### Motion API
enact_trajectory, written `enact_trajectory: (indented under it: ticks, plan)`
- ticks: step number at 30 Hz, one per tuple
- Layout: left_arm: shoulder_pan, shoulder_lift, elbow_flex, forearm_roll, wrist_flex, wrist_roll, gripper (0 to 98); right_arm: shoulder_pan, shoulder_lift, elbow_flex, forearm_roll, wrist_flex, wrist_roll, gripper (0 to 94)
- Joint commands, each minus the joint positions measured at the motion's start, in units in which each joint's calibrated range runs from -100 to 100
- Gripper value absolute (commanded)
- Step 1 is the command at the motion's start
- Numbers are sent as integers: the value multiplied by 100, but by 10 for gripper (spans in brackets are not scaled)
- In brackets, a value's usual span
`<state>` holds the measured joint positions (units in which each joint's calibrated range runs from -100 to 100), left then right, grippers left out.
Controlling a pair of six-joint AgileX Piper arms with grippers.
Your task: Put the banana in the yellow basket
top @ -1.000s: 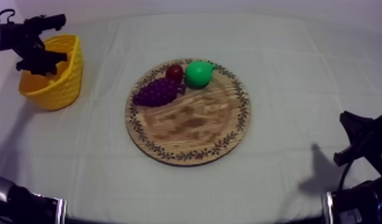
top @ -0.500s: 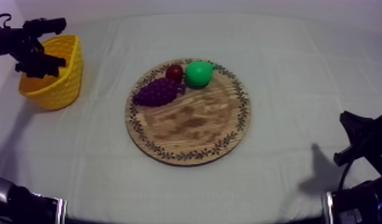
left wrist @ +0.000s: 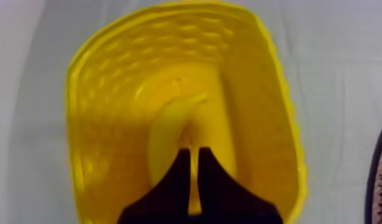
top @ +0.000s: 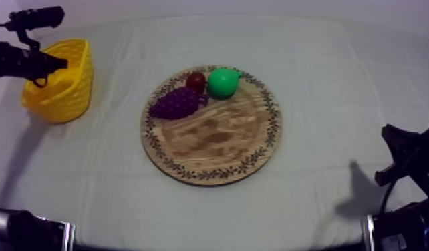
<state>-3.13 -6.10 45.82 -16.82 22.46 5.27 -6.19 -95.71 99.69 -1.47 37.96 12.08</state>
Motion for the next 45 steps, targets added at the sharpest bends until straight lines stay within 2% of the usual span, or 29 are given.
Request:
enact_trajectory:
  ticks: [1,6,11,15,17,20,23,26,29,32,35,38,45]
  plan:
    - [-19,-1077,611,-4,-117,96,6,-1,-4,-3,-2,3,1,5]
    - [-70,-2560,1715,-6,-285,330,2,-1,-4,-3,-2,3,1,5]
    - [-93,-4184,3202,-6,-805,481,1,-1,-4,-3,-2,3,1,5]
    - [-107,-5485,4188,-4,-977,592,1,-1,-4,-3,-2,3,1,5]
    - [-68,-6106,4539,-5,-851,637,1,-1,-4,-3,-2,3,1,5]
    - [49,-6962,4793,22,-275,682,1,-1,-4,-3,-2,3,1,5]
    - [104,-7705,4953,215,247,543,1,-1,-4,-3,-2,3,1,5]
    - [46,-8282,5124,554,624,237,1,-1,-4,-3,-2,3,1,5]
    - [26,-8730,5237,946,972,-231,1,-1,-4,-3,-2,3,1,5]
    - [76,-9073,5235,1111,1301,-551,1,-1,-4,-3,-2,3,-1,5]
    - [149,-9270,5208,1176,1496,-682,1,-1,-4,-3,-2,3,0,5]
    - [178,-9337,5244,1214,1449,-504,1,-1,-4,-3,-2,3,0,5]
    - [192,-9370,5372,1293,1060,643,1,-1,-4,-3,-2,3,1,5]
